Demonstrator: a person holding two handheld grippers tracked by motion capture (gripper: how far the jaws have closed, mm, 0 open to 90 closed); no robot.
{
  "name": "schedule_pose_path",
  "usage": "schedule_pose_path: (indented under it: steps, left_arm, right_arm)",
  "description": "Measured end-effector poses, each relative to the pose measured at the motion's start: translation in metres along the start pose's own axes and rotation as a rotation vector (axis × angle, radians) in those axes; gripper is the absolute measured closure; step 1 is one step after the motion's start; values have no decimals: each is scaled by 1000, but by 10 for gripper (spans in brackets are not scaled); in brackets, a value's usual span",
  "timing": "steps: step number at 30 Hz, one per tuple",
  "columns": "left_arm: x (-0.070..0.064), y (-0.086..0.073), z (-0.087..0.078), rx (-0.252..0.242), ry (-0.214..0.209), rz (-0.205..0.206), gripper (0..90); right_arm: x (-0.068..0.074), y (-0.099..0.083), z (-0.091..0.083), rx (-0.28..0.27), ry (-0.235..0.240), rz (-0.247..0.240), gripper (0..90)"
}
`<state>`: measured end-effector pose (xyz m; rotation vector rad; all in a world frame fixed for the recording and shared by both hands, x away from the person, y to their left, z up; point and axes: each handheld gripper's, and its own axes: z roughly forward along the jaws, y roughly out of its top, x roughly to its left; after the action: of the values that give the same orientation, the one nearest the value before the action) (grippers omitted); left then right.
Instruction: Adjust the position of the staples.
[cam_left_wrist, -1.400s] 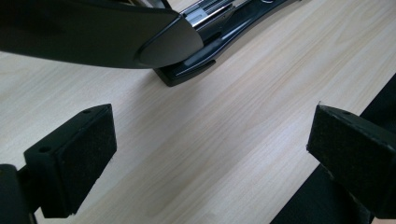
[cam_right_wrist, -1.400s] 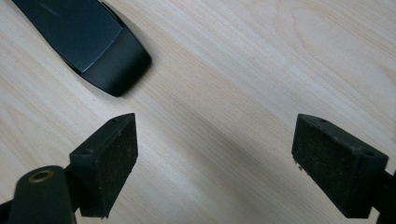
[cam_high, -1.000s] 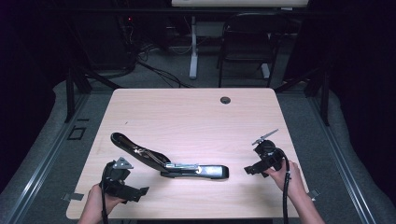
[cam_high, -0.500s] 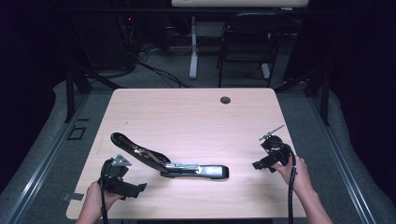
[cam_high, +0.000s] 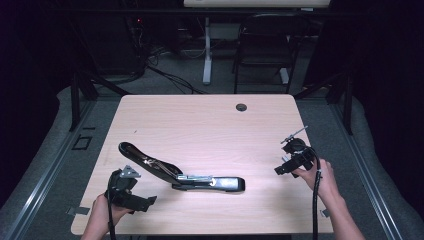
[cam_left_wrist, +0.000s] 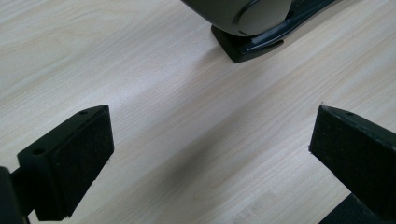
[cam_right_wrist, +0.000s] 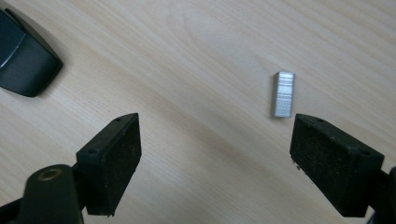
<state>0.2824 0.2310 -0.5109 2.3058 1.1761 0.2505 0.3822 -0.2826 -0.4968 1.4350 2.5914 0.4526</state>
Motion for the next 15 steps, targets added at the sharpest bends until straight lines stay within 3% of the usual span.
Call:
schedule_pose_path:
  steps: [5,8,12,13,15]
  left_arm:
    - [5,0,-2,-10,9,-14,0]
    - [8,-1,-1,-8,11,-23,0]
    - [8,-1,0,-3,6,-24,0]
    - [8,-1,0,-3,6,-22,0]
    - [8,0,0,0,2,-19,0]
  right_arm:
    - [-8,6,-2,-1,6,-17,151]
    - [-14,10,-1,26,6,-29,145]
    - [-18,14,5,21,2,-10,157]
    - [-19,15,7,3,-3,8,171]
    - [-23,17,6,13,-1,-19,290]
